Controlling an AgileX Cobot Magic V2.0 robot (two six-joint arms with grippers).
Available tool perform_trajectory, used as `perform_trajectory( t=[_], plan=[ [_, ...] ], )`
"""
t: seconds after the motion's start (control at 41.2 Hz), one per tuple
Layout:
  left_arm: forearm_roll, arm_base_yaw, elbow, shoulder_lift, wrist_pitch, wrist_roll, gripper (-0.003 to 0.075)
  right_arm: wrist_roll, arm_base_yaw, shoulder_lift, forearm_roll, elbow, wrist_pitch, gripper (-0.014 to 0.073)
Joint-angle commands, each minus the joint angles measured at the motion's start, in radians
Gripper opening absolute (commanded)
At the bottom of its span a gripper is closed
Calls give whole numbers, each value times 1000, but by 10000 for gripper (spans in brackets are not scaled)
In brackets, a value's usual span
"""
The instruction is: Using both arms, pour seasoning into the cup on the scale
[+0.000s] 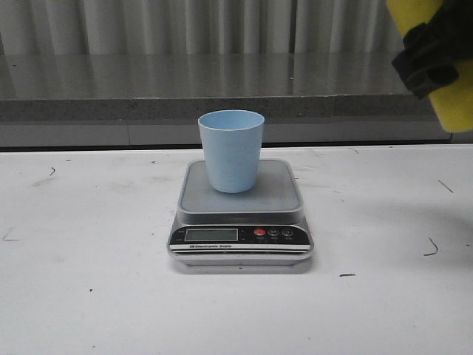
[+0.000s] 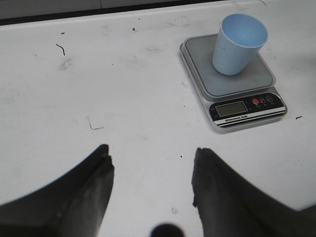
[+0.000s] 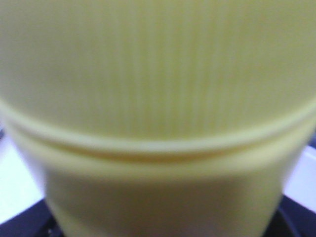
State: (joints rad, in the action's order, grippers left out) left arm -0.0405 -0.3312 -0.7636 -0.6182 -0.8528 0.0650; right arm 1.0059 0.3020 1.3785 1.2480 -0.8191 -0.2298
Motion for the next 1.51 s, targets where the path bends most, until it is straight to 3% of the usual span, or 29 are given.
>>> perform_trajectory(
  t=[0.0,0.146,0.291,0.51,0.656,0.753,0.874,1.214,1.287,1.481],
  plan=[
    [-10,0,-25,1,64,2,365,99,-76,-22,141,2,184,320],
    [-10,0,-25,1,65,2,365,131,-172,29,153,-1,271,320],
    [-10,0,-25,1,65,2,365,119,-242,94,67,-2,436,320],
    [-10,0,-25,1,67,2,365,-172,-318,197,-216,-4,674,320],
    [-10,0,-25,1,67,2,365,-443,-323,249,-463,-4,823,320],
    [-10,0,-25,1,67,2,365,-549,-323,292,-577,-4,897,320],
    [-10,0,-25,1,69,2,365,-608,-323,350,-683,-4,981,320],
    [-10,0,-25,1,69,2,365,-748,-323,501,-793,-4,1132,324],
    [-10,0,-25,1,69,2,365,-748,-323,519,-812,-4,1151,360],
    [-10,0,-25,1,69,2,365,-748,-323,538,-814,-4,1152,565]
  ],
)
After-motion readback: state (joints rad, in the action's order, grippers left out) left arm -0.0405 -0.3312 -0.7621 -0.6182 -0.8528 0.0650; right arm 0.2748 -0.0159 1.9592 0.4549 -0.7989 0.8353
